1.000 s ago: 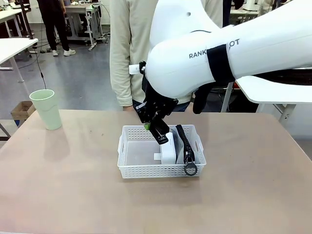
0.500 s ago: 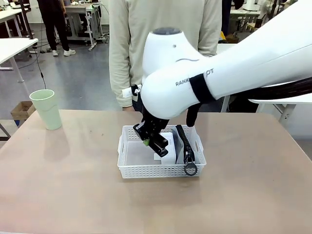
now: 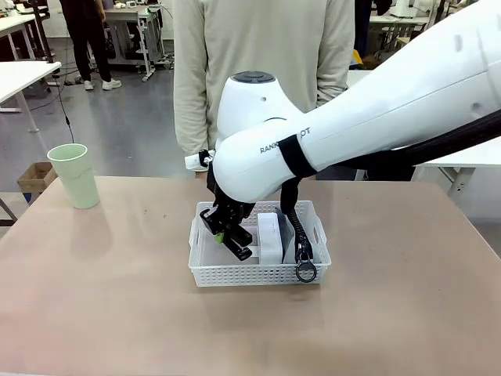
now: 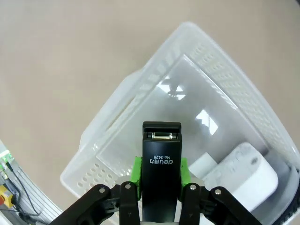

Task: Efficiently arrange items inside the basket to fit them all.
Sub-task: Pick up the Stapler and place it inside the Organizing basket.

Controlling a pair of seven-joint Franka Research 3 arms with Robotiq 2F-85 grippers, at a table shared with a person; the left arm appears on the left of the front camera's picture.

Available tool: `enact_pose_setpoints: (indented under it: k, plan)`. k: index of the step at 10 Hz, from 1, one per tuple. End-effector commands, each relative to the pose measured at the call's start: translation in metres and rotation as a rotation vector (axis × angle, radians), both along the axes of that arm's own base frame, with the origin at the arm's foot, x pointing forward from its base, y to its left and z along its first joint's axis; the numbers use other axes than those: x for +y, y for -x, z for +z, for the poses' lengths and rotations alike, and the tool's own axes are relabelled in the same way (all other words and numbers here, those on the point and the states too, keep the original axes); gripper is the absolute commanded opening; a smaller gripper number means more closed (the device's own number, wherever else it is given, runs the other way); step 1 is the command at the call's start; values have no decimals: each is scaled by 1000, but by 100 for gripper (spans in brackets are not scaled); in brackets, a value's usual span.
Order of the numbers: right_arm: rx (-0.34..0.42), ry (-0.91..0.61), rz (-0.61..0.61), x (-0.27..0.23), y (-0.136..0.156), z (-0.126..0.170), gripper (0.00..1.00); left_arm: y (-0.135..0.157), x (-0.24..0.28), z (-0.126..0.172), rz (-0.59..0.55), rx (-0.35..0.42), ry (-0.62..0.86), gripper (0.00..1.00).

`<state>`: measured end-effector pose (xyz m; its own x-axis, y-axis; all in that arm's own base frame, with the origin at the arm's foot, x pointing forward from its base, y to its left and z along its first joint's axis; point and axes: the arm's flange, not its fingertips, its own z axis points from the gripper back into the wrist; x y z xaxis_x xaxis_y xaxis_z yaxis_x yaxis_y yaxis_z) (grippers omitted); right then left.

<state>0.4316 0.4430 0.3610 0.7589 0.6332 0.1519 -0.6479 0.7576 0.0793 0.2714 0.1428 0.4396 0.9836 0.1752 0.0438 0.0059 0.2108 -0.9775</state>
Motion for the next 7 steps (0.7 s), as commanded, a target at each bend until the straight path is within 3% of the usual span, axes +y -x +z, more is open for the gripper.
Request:
enact_pose_setpoints:
  k: [1, 6, 7]
  plan:
    - [10, -10, 17, 10, -14, -9, 37, 3, 1, 3, -6, 3, 9, 100]
    - [28, 16, 5, 12, -18, -20, 37, 3, 1, 3, -6, 3, 9, 100]
    - [29, 20, 5, 11, -17, -19, 48, 3, 1, 3, -6, 3, 9, 100]
